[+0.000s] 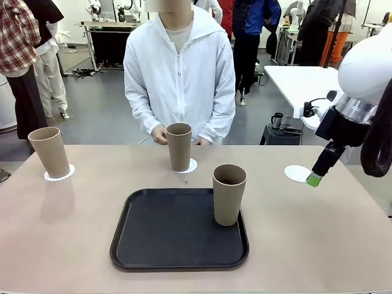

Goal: Place coasters on the table and set cups on them.
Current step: Take one Reusable plastic cup from the Flat Tray and place it on a coaster set by the human.

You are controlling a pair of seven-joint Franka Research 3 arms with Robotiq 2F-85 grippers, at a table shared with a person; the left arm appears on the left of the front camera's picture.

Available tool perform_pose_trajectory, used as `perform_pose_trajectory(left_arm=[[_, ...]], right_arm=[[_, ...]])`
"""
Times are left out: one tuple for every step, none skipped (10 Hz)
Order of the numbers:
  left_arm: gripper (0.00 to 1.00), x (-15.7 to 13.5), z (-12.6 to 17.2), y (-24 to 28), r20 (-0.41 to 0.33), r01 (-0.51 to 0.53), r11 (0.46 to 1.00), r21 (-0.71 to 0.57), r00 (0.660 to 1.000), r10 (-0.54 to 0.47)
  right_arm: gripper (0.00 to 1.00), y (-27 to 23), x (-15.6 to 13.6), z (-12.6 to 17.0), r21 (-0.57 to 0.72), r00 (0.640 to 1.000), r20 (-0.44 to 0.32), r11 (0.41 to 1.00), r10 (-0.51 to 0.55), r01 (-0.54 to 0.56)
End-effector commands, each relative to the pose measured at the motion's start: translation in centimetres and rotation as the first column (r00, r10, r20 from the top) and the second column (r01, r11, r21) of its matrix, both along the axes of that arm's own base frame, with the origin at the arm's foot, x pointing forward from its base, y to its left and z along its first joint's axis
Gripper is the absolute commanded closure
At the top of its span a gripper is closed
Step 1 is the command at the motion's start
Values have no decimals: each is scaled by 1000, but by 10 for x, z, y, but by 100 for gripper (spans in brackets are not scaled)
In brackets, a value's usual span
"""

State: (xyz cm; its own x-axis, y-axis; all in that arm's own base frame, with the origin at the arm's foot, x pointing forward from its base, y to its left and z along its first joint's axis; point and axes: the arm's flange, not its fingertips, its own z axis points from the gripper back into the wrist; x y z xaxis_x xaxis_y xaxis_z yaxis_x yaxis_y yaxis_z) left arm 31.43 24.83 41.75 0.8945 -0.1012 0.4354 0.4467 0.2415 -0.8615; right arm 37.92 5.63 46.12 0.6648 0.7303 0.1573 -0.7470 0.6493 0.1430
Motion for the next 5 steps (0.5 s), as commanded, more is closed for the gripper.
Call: perform_pose_trajectory(left_arm=[[0, 0, 1, 0, -5, -15, 1000, 2, 1000, 15], [0, 0, 1, 0, -5, -15, 1000, 2, 1000, 15], [0, 0, 1, 0, -5, -15, 1000, 2, 1000, 15], [0, 0, 1, 0, -5, -15, 1000, 2, 1000, 15], [0, 0, 1, 0, -5, -15, 1000, 2, 1000, 15]], right_arm=[[0, 0, 1, 5, -17, 1000, 0, 1000, -17, 17], [0, 0, 0, 0, 0, 1000, 0, 1000, 0, 0], [0, -14, -3, -8, 144, 937, 142, 930, 318, -338], [0, -21, 4, -16, 217, 886, 227, 866, 403, -450], [0, -27, 15, -26, 282, 848, 278, 806, 451, -521]])
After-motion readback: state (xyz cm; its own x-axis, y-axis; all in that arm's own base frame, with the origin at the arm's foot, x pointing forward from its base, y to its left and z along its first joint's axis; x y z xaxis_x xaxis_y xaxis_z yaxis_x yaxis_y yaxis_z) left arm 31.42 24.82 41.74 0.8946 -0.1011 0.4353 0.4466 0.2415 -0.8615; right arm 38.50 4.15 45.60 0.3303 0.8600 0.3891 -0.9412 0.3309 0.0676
